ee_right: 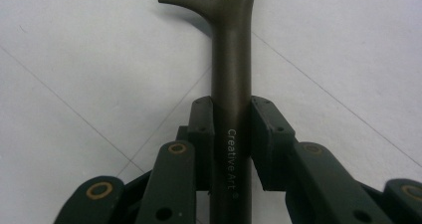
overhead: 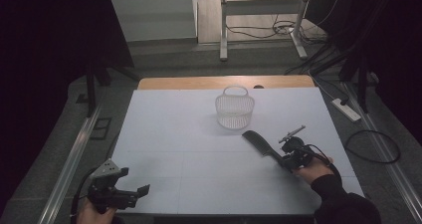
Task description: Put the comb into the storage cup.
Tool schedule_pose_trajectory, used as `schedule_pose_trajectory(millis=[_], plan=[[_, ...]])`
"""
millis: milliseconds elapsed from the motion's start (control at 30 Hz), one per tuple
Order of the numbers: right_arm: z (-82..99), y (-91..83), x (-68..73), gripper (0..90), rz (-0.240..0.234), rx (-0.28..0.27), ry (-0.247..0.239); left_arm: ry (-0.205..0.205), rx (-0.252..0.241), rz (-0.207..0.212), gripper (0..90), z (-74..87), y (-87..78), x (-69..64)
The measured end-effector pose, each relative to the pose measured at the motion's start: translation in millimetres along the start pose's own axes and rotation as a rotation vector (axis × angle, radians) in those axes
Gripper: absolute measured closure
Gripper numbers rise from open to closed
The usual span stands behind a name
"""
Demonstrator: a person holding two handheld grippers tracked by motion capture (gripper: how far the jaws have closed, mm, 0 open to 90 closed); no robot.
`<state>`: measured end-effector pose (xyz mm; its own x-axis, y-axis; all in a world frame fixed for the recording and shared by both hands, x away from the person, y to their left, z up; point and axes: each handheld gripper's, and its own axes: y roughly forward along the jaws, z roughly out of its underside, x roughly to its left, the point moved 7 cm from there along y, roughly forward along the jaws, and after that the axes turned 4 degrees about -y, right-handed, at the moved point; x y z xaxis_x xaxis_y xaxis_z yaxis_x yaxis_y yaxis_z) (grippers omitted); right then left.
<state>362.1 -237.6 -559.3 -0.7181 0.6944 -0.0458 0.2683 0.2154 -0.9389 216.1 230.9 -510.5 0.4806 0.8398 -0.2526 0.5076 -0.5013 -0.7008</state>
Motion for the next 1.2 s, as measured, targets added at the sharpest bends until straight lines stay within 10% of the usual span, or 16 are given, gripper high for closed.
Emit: schedule_pose_trajectory(millis=[1200], plan=[[4.9,-44.9,13.6,72.2,0.058,-0.206,-0.061,0.026,0.004,0.122,0.1,-11.9,11.4,-11.4]])
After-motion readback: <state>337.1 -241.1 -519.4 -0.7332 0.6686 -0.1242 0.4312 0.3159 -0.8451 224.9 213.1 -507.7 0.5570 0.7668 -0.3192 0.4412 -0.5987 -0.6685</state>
